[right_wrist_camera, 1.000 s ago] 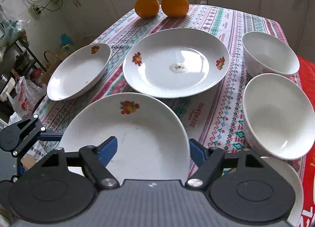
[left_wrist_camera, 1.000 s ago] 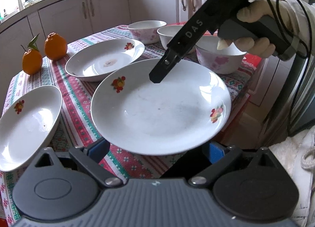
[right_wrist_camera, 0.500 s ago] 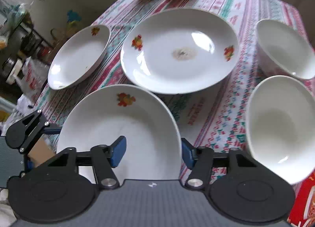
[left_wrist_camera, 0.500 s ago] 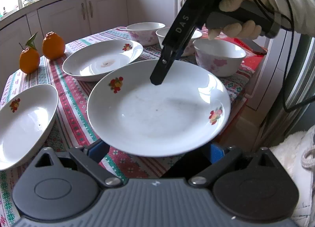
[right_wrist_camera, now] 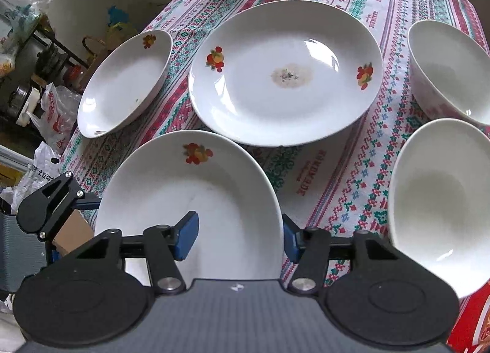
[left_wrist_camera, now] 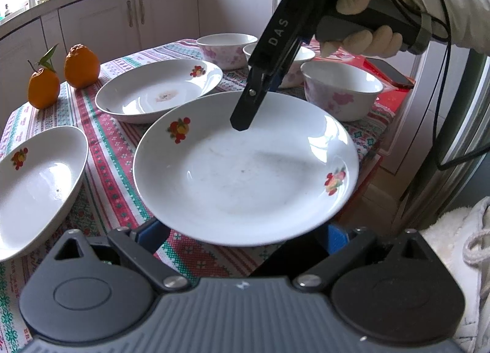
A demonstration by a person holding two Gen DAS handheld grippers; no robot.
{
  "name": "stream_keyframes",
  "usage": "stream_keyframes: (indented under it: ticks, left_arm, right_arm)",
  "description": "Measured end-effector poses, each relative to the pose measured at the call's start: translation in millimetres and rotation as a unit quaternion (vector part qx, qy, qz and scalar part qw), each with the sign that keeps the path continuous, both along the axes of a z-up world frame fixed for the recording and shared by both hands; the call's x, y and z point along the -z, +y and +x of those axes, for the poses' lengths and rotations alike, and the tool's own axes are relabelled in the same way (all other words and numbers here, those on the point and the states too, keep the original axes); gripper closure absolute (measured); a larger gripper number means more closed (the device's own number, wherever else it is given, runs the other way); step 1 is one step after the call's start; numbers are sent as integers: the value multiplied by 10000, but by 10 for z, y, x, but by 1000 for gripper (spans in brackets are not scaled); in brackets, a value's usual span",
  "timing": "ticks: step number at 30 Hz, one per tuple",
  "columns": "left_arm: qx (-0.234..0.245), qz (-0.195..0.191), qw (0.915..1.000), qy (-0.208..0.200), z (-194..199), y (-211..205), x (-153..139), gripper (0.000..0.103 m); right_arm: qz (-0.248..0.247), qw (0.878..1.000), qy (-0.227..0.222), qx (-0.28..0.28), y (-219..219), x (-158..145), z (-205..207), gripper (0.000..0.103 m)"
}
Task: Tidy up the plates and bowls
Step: 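Lower the right tool's plate onto another white plate while the left tool holds its plate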
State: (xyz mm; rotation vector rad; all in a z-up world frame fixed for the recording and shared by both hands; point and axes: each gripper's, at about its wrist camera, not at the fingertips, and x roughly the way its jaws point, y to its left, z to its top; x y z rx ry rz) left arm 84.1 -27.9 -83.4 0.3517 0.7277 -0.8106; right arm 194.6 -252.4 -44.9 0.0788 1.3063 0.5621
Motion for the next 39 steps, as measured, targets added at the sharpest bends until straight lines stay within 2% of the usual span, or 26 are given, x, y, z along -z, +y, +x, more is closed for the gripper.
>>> stream_keyframes:
  ticks: [13, 22, 31, 39]
  left_arm:
    - [-63, -68, 10000, 23, -12, 68, -48, 4]
    - [-104, -61, 9999, -71, -25, 145, -189, 4]
    - [-310, -106, 9993, -181, 33, 352, -348, 4]
    - [-639, -135, 9976, -220, 207, 672, -414, 4]
  right_arm:
    - [93, 9999, -106, -19, 60, -74, -20, 41]
    - [139, 9996, -220, -88, 153, -191, -4, 41]
    - [163, 9988, -358, -290, 393, -345, 153, 41]
    - [158, 9971, -416, -622, 796, -433, 473, 41]
